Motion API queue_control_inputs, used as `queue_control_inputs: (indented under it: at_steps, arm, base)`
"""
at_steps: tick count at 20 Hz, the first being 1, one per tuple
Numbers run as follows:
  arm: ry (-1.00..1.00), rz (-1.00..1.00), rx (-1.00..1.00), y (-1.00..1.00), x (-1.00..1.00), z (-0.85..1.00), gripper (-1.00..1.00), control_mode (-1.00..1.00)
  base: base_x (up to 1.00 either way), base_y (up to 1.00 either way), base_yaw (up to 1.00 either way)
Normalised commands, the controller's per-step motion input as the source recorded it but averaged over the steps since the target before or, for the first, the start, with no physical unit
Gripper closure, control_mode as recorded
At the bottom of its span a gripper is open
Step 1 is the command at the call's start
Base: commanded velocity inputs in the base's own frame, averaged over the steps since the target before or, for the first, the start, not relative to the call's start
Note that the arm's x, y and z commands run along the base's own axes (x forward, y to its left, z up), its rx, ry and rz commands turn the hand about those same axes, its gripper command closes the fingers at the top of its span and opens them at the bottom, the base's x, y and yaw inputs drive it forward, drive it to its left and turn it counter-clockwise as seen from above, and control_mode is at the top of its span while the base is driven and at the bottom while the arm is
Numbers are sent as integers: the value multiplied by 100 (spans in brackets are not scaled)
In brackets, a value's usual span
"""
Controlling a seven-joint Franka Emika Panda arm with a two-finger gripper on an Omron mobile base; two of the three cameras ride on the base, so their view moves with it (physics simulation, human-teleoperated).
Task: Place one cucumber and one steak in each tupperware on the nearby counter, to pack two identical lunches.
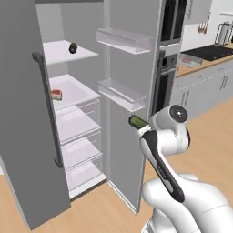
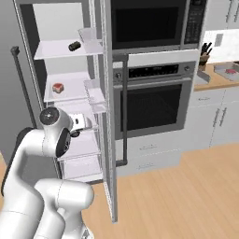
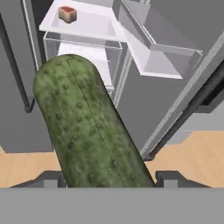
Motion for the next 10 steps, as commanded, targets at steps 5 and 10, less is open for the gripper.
queue_control_inputs:
  at_steps: [5, 10]
  arm:
    - [0, 0, 0, 0, 0, 0, 100, 100]
    - [0, 0, 0, 0, 0, 0, 100, 100]
  base:
    - [-45, -100, -50]
    - [83, -100, -44]
